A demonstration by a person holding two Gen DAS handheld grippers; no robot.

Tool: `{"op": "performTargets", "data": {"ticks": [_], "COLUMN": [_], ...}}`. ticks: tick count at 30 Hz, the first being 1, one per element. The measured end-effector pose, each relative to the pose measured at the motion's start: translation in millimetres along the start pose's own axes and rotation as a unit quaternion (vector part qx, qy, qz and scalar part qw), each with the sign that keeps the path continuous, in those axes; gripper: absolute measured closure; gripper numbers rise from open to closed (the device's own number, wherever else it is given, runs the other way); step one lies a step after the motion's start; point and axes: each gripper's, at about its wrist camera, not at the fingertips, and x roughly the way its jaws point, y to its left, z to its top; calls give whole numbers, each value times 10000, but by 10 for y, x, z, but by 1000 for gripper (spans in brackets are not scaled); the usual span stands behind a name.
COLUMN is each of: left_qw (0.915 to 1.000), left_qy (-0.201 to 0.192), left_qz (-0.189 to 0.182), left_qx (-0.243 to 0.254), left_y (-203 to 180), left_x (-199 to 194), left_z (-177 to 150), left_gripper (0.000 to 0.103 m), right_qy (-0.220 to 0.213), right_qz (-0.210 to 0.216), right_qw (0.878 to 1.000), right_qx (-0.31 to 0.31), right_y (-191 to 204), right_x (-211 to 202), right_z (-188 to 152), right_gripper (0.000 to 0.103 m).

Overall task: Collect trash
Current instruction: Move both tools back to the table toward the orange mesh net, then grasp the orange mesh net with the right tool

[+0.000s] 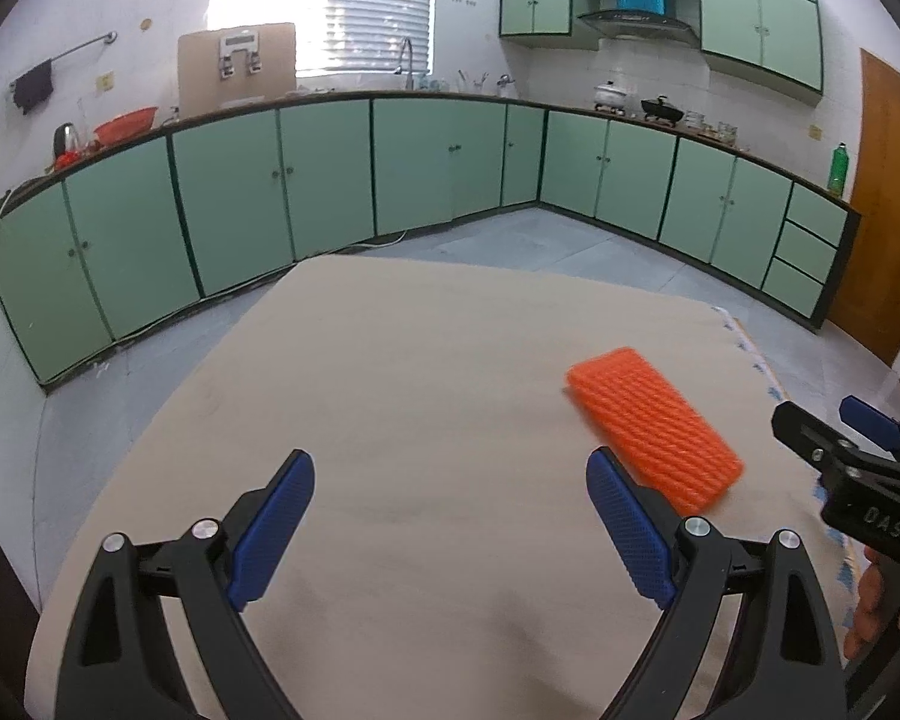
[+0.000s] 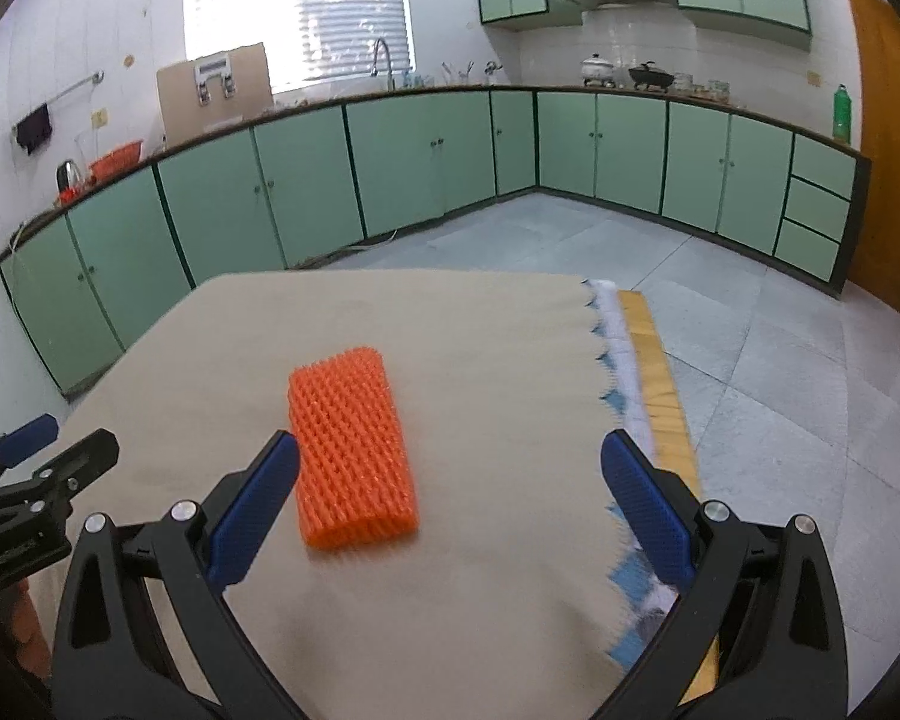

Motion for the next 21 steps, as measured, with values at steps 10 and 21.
{"op": "performTargets", "data": {"ticks": [10,21], "left_qw": [9998,9995], "left_qy": [190,304], "left_qz": [80,75], "left_qx": [-6,-52], "left_y": [60,101], "left_x": [220,294], "left_z": [-60,-88], "left_gripper": [13,13], "right_qy": [441,972], "right_qz": [-90,249], "right_qw": [9989,9945], "right_qx": [-131,-306], "right_y": [163,279], "right_x": [332,530], "right_z": [-29,-68], "right_gripper": [6,39]}}
